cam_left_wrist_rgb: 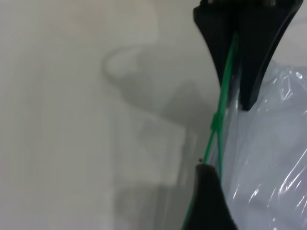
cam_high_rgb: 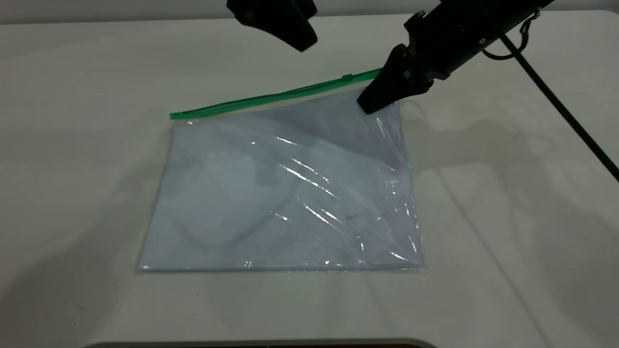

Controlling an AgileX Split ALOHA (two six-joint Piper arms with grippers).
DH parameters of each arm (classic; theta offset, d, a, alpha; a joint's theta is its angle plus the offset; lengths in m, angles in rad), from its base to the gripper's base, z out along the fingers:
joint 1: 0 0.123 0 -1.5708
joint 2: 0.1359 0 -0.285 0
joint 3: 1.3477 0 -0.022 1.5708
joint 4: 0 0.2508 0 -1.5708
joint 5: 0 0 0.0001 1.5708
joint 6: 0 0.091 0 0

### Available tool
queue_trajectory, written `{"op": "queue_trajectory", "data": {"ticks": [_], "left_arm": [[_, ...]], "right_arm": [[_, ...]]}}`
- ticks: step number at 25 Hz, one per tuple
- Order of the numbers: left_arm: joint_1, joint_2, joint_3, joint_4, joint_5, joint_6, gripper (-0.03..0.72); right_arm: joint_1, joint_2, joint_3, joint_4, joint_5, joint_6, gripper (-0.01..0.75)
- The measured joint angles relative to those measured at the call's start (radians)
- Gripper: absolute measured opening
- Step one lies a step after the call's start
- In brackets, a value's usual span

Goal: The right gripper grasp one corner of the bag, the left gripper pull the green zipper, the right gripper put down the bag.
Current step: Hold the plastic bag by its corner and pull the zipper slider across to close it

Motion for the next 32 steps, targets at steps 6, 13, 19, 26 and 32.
{"op": "queue_trajectory", "data": {"ticks": [6,13,19,26,32], "left_arm": [[-0.02,0.039,0.0,-0.003,0.002,0.043,0.572],[-0.029,0.088,-0.032,-0.019,0.002,0.078,0.534],[-0.03,0.116,-0.087,-0.026,-0.001,0.091,0.492],[-0.03,0.118,-0.1,-0.037,-0.001,0.095,0.483],[-0.03,0.131,-0.1,-0.059,0.023,0.105,0.482]], "right_arm": [[0.002,0.0,0.0,0.024,0.006,-0.022,0.033],[0.002,-0.032,0.0,0.028,0.032,-0.049,0.033],[0.003,-0.05,0.0,0.03,0.06,-0.054,0.033],[0.015,-0.05,0.0,0.028,0.074,-0.061,0.033],[0.04,-0.05,0.0,0.017,0.077,-0.064,0.033]]}}
